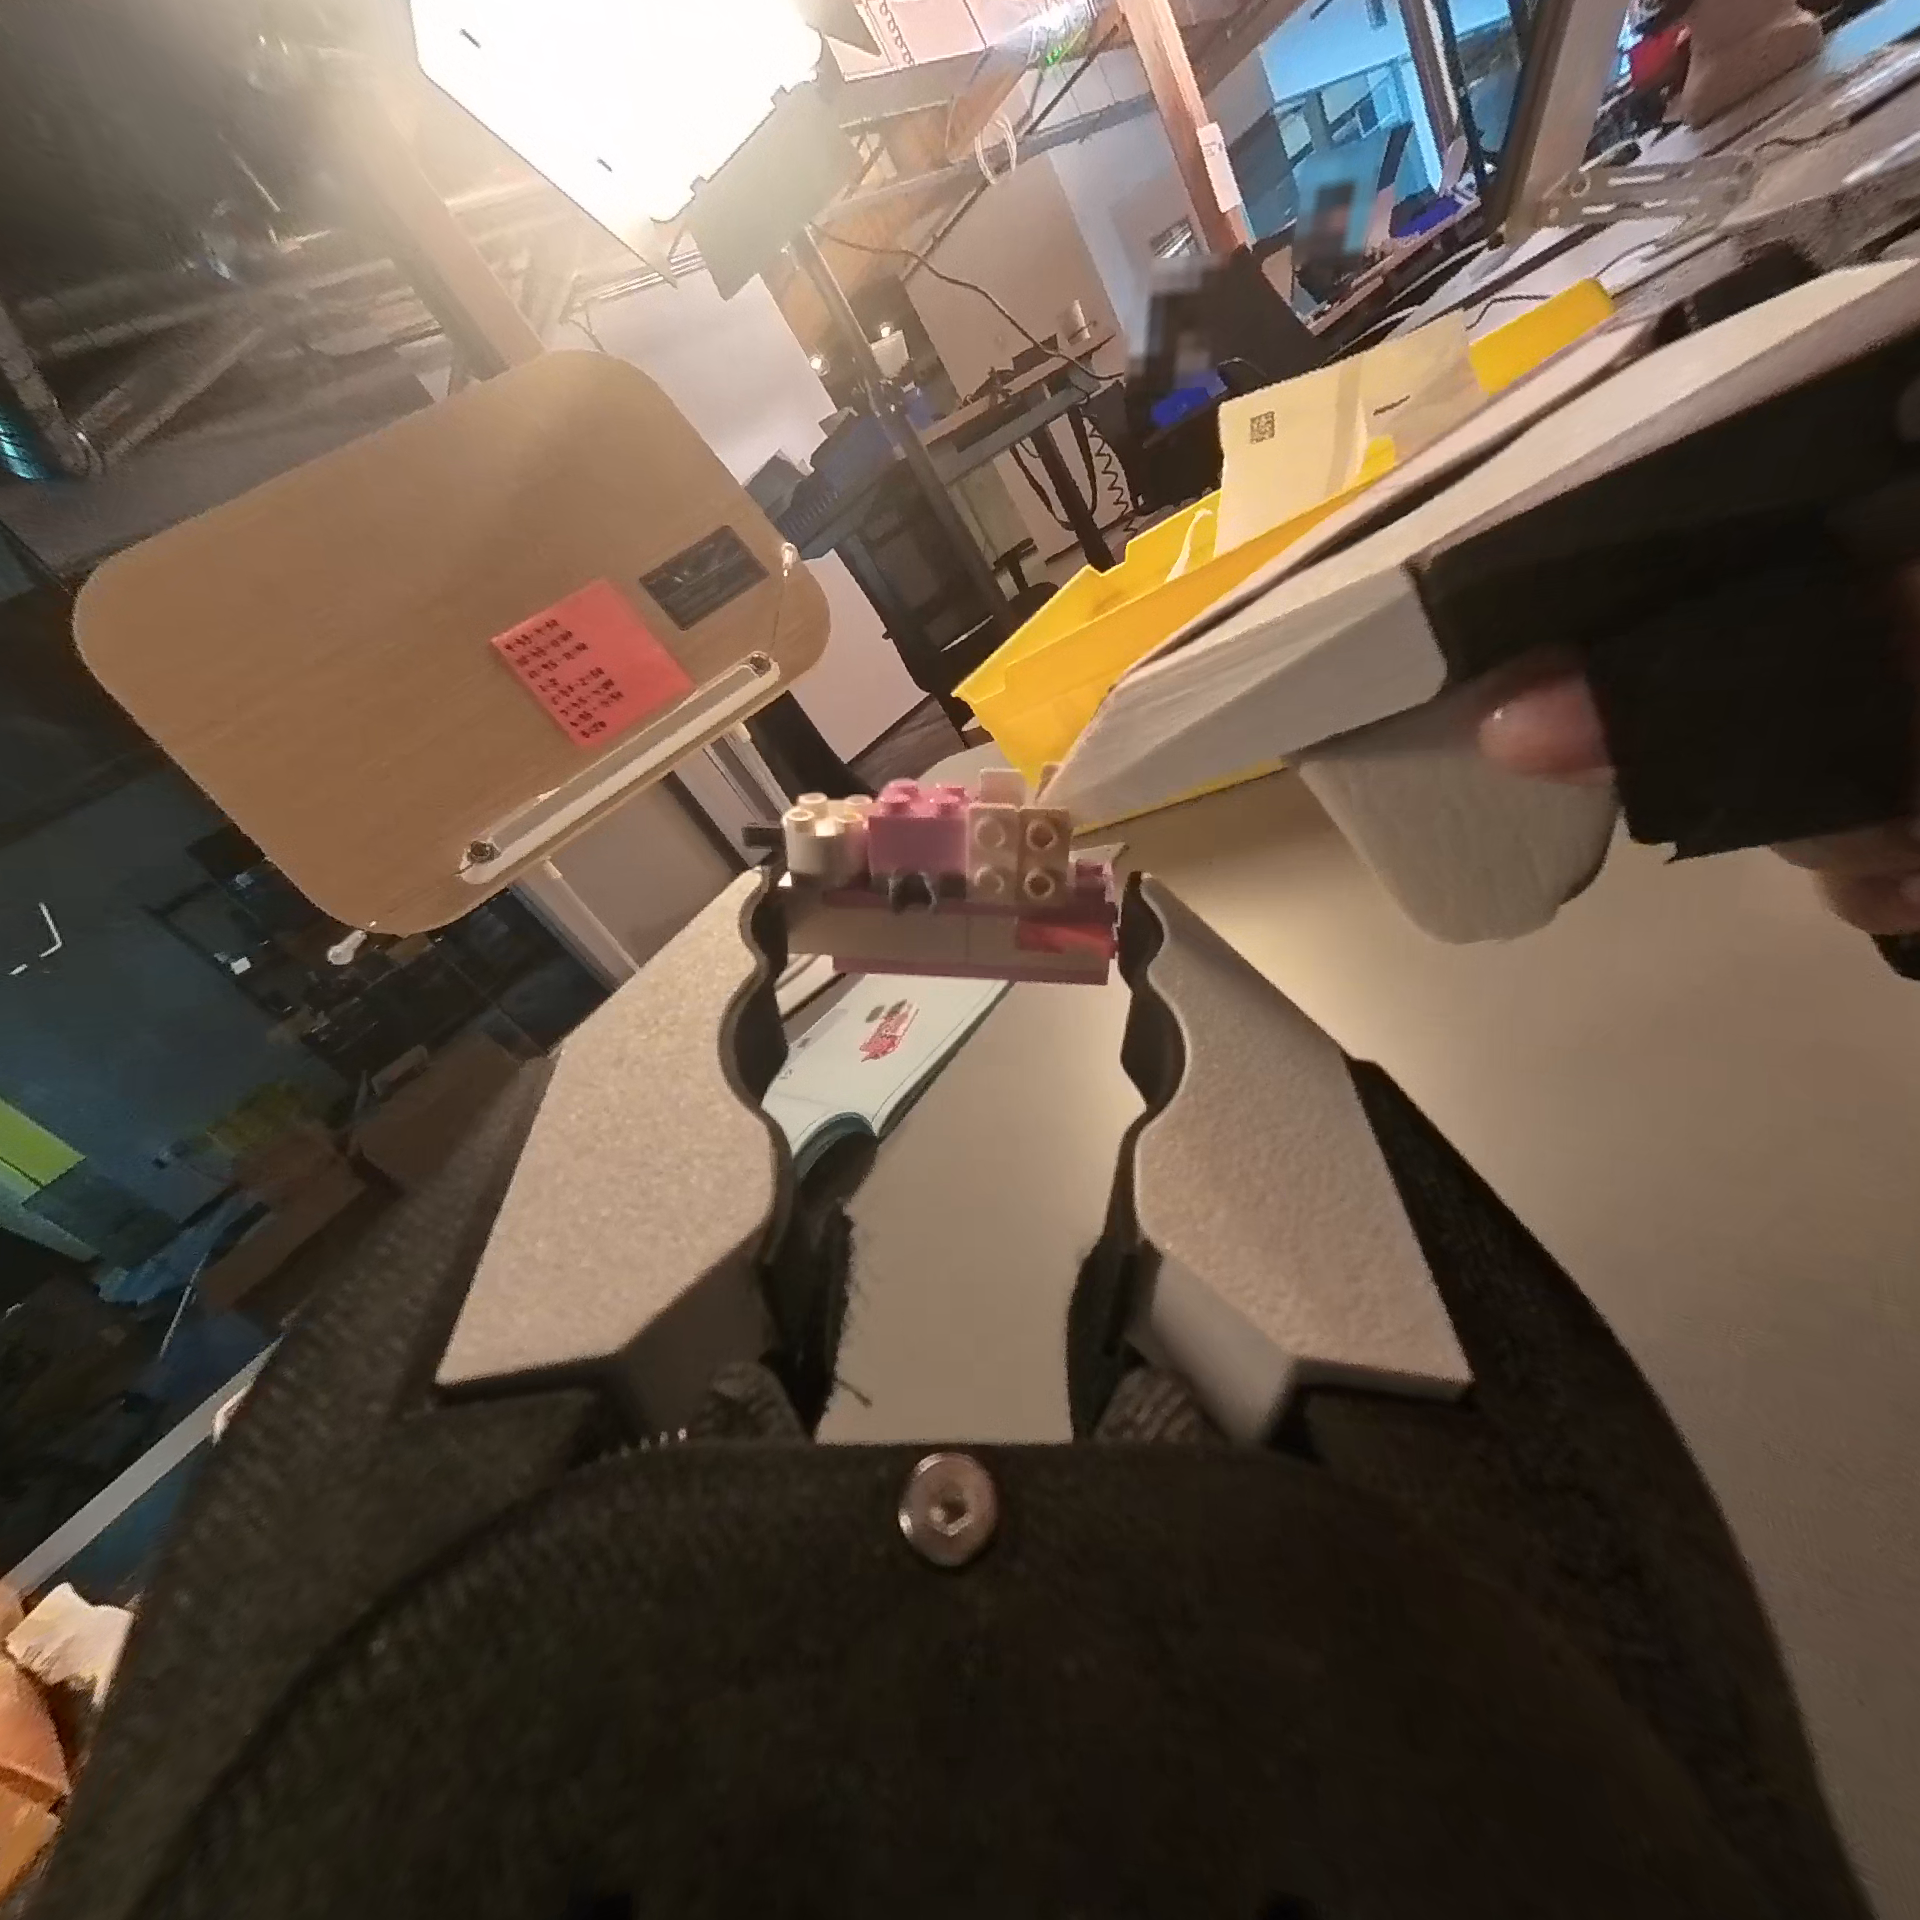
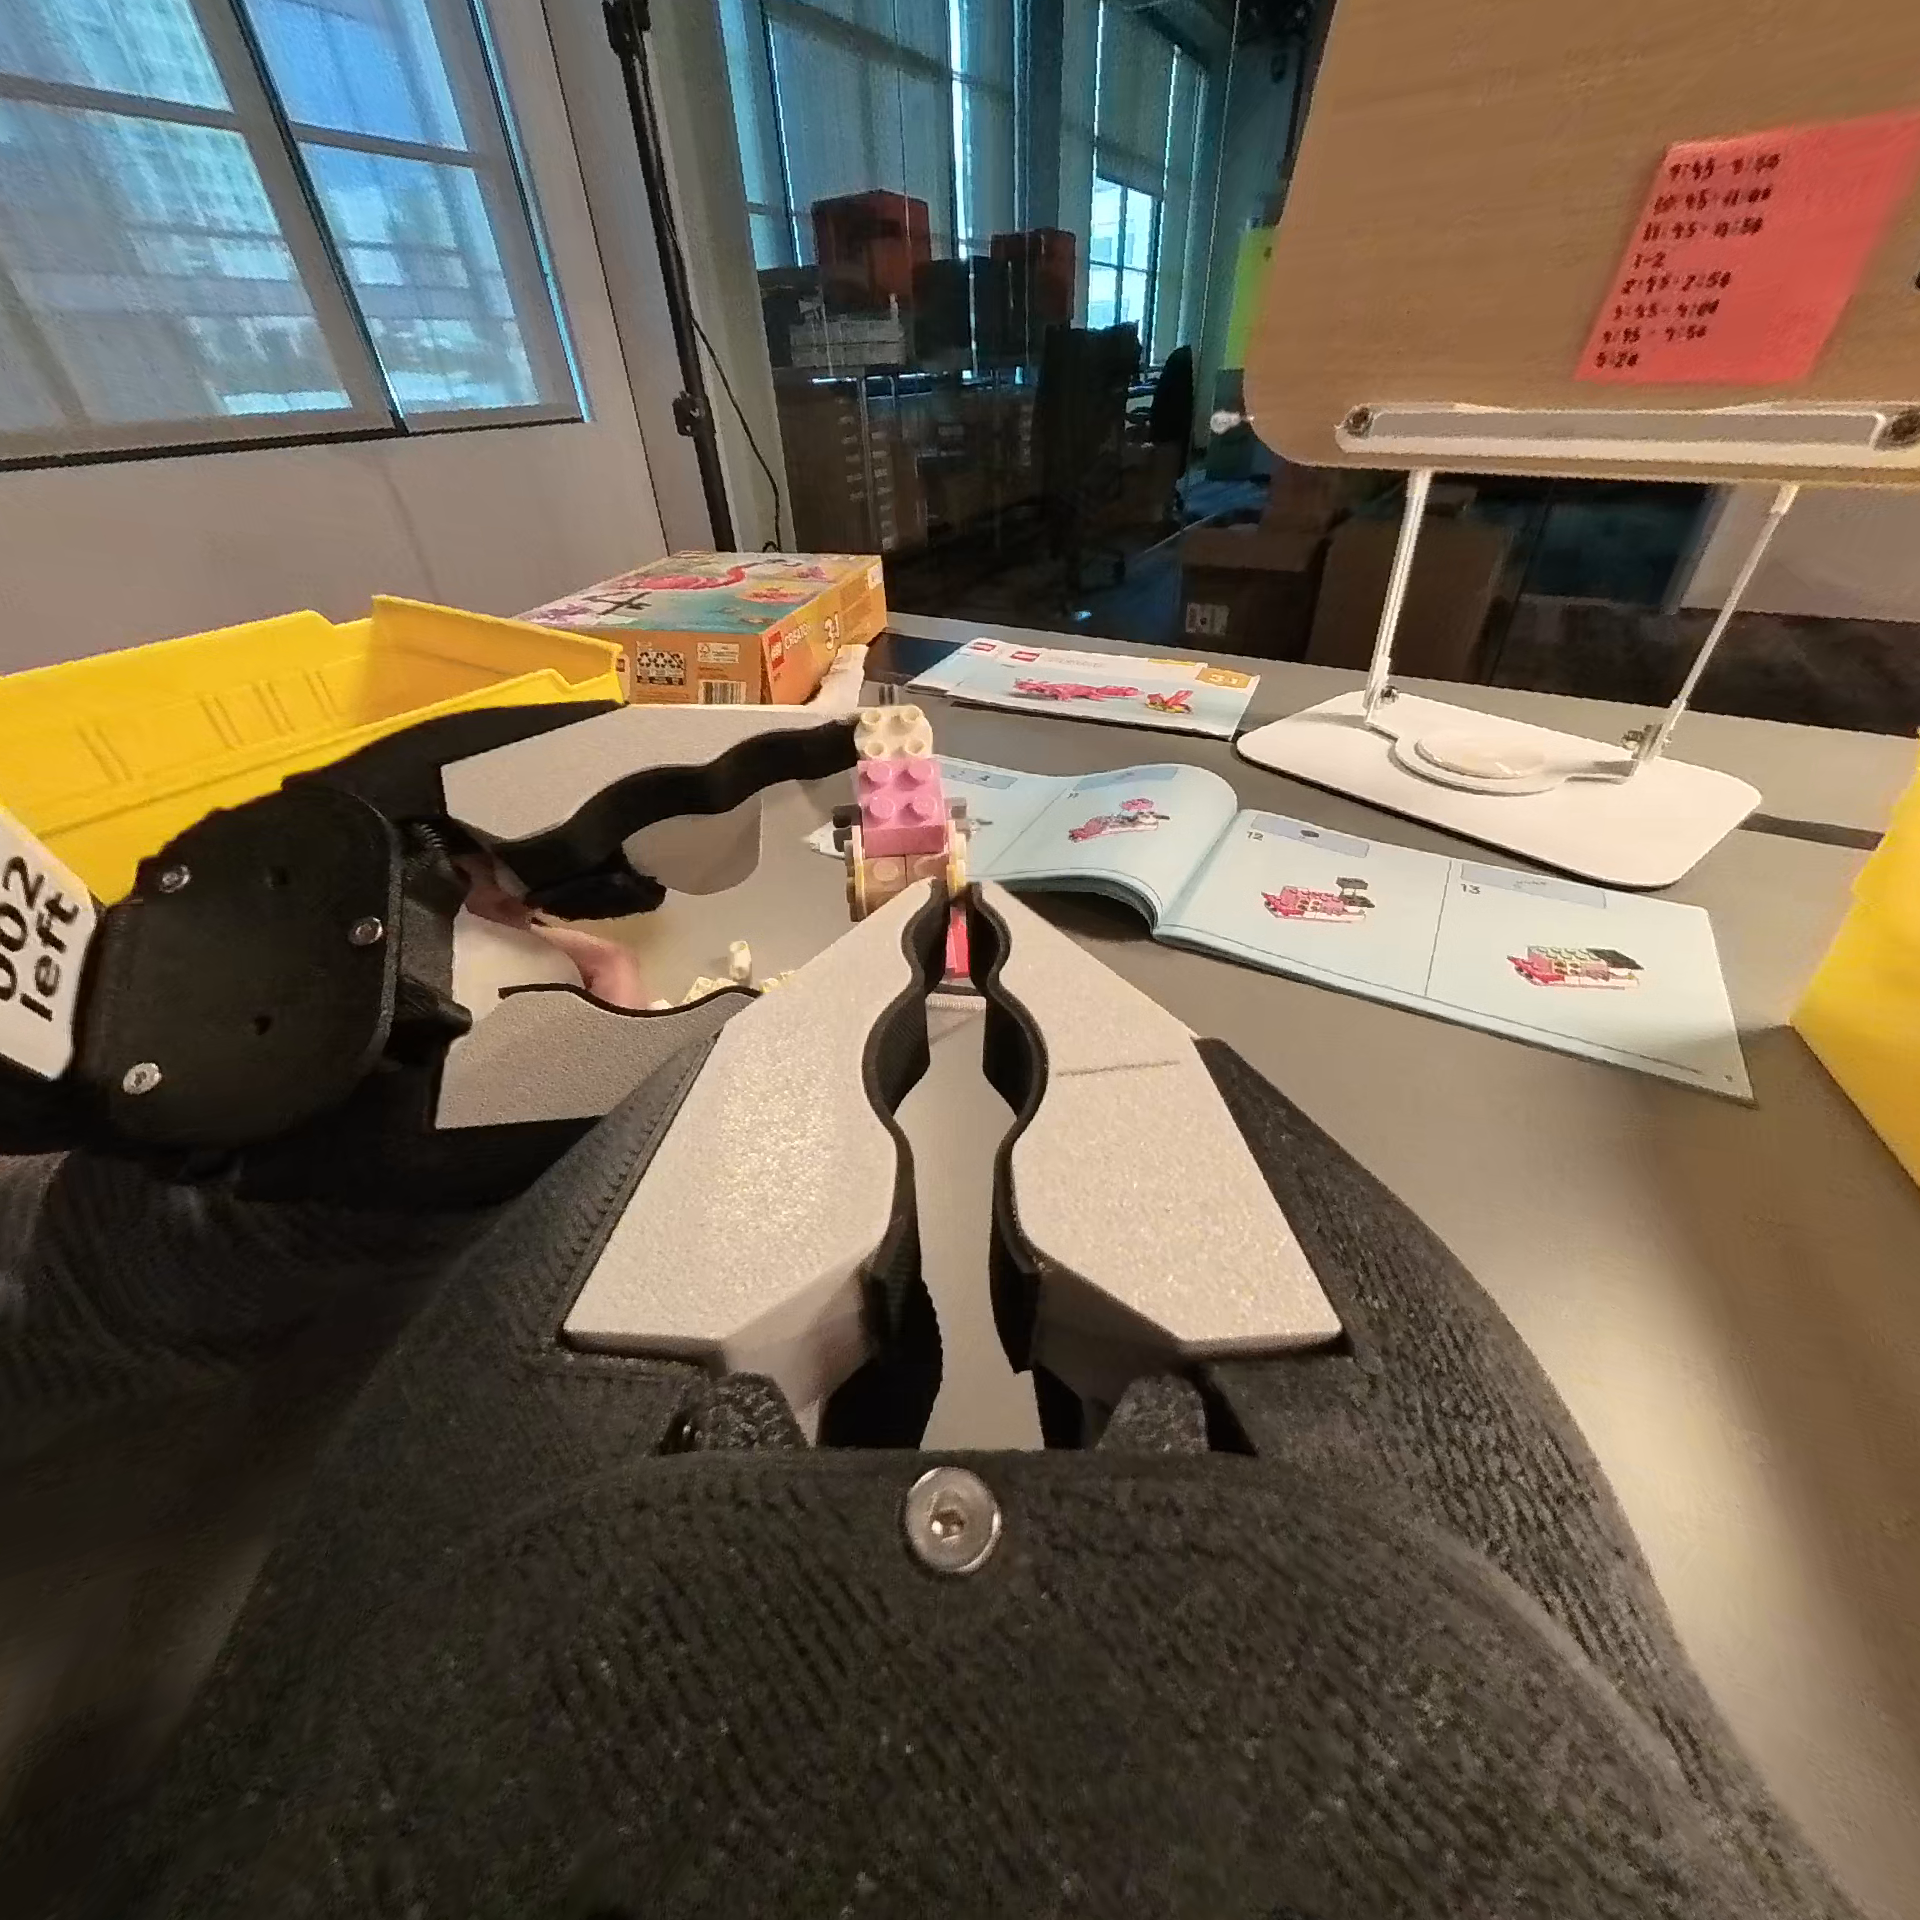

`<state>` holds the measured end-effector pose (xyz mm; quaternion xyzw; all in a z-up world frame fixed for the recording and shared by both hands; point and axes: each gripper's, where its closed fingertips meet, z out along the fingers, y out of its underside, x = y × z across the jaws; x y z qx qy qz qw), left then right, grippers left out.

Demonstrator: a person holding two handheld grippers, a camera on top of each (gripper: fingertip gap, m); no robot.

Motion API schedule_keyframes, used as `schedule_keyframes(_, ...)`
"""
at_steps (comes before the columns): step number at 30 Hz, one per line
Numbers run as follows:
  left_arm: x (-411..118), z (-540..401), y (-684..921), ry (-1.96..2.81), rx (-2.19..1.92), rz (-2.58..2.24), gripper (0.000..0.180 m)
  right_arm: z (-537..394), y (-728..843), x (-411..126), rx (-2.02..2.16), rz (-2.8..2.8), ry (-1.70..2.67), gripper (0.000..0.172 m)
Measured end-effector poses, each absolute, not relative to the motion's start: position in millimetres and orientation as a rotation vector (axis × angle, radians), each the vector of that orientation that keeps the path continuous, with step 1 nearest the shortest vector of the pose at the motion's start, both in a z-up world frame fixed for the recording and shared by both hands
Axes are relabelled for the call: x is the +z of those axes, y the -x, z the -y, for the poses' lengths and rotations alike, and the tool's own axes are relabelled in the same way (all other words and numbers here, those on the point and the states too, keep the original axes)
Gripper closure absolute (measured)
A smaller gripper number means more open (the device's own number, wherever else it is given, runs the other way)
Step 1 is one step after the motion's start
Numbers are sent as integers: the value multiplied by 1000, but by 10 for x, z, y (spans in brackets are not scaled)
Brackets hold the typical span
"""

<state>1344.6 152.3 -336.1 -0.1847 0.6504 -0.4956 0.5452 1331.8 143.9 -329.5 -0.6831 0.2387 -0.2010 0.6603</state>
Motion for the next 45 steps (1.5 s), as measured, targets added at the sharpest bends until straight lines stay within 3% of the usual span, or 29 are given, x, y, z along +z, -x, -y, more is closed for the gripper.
schedule_keyframes(22, -3351, -1593, -13482, 528, -1261, -1547, 117, -1394, -13321, -3231, -432, -556, 1521, 159)
schedule_keyframes(39, -3436, -1742, -13588, 650, -1290, -1585, 117, 1, -13713, -3227, -611, -593, 1539, 157)
schedule_keyframes(42, -3445, -1743, -13592, 665, -1308, -1592, 116, 192, -13709, -3429, -554, -658, 1723, 159)
schedule_keyframes(45, -3458, -1716, -13587, 660, -1316, -1607, 117, 307, -13637, -3991, -344, -802, 2043, 157)
